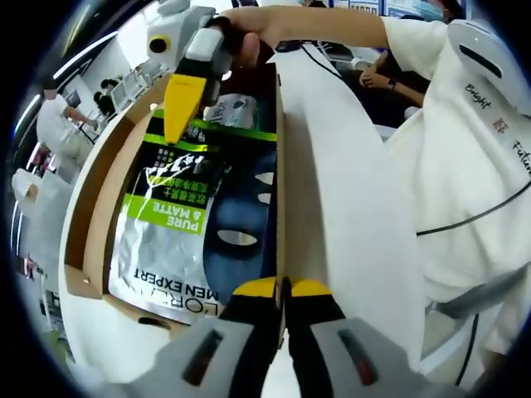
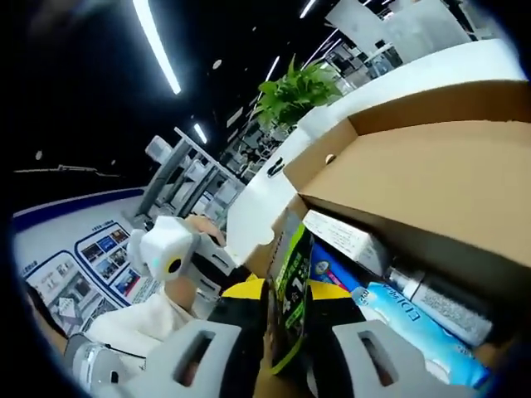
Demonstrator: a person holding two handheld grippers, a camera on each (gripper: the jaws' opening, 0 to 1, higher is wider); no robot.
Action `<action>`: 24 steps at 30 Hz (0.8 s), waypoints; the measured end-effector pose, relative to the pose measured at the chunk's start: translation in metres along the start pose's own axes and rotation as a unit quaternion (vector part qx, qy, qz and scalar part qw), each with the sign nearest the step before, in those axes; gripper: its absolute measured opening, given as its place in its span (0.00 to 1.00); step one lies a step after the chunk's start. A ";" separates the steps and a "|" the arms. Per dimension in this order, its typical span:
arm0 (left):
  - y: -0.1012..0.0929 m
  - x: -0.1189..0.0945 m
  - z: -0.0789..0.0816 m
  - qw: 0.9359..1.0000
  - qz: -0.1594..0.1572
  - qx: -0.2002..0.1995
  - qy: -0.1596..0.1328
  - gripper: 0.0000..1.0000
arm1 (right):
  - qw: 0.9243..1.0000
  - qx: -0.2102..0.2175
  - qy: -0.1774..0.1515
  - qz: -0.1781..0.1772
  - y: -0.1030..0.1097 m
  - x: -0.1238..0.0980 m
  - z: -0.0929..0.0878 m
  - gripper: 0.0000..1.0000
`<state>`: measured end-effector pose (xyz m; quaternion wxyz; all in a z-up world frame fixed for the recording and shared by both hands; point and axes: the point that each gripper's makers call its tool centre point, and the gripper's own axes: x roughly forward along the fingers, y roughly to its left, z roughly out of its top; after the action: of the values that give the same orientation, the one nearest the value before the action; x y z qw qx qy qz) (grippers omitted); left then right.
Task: Operate the shoe box by opening the lid, removing the specified soft item, and placing it in the target area until the item is outside and the box remains undamaged.
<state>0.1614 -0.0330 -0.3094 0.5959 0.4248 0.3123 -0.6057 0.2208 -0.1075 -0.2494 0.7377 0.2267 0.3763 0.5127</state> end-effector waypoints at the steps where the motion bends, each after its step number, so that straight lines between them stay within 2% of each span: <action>1: 0.000 0.000 0.000 1.000 0.001 0.001 0.000 0.02 | 1.000 -0.001 0.003 -0.001 0.000 0.001 0.000 0.16; 5: 0.000 0.000 0.000 1.000 0.001 0.002 0.001 0.02 | 1.000 -0.020 0.009 0.004 0.001 0.004 0.007 0.16; 7: 0.000 0.000 0.001 1.000 0.001 0.001 -0.001 0.02 | 1.000 -0.024 0.006 0.005 0.005 0.007 0.003 0.16; 10: 0.000 0.001 0.001 1.000 0.000 0.002 0.002 0.02 | 0.997 -0.065 0.020 -0.038 -0.001 0.012 -0.011 0.19; 11: 0.000 0.001 0.001 1.000 0.000 0.002 0.002 0.02 | 0.994 -0.088 0.029 -0.055 -0.006 0.014 -0.017 0.20; 13: -0.001 0.001 0.001 1.000 0.000 0.002 0.002 0.02 | 0.990 -0.103 0.059 -0.076 -0.012 0.015 -0.029 0.19; 14: -0.001 0.001 0.001 1.000 0.002 0.003 0.003 0.02 | 0.989 -0.129 0.026 -0.073 -0.012 0.018 -0.017 0.19; 16: -0.001 0.001 0.001 1.000 0.003 0.001 0.002 0.02 | 0.994 -0.087 0.034 -0.061 -0.007 0.017 -0.021 0.21; 18: -0.001 0.001 0.001 1.000 0.003 0.002 0.001 0.02 | 0.995 -0.083 0.032 -0.055 -0.004 0.017 -0.022 0.22; 21: 0.000 0.001 0.001 1.000 0.004 0.003 0.001 0.02 | 0.996 -0.077 0.006 -0.046 0.003 0.013 -0.015 0.15; 22: 0.000 0.002 0.001 1.000 0.004 0.002 0.001 0.02 | 0.998 -0.059 -0.014 -0.024 0.011 0.012 -0.008 0.11; 24: 0.000 0.002 0.001 1.000 0.002 0.002 0.001 0.02 | 0.999 -0.042 -0.006 -0.007 0.014 0.012 -0.010 0.08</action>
<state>0.1614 -0.0347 -0.3104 0.5960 0.4271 0.3104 -0.6051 0.2066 -0.0917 -0.2495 0.7527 0.1962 0.3515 0.5210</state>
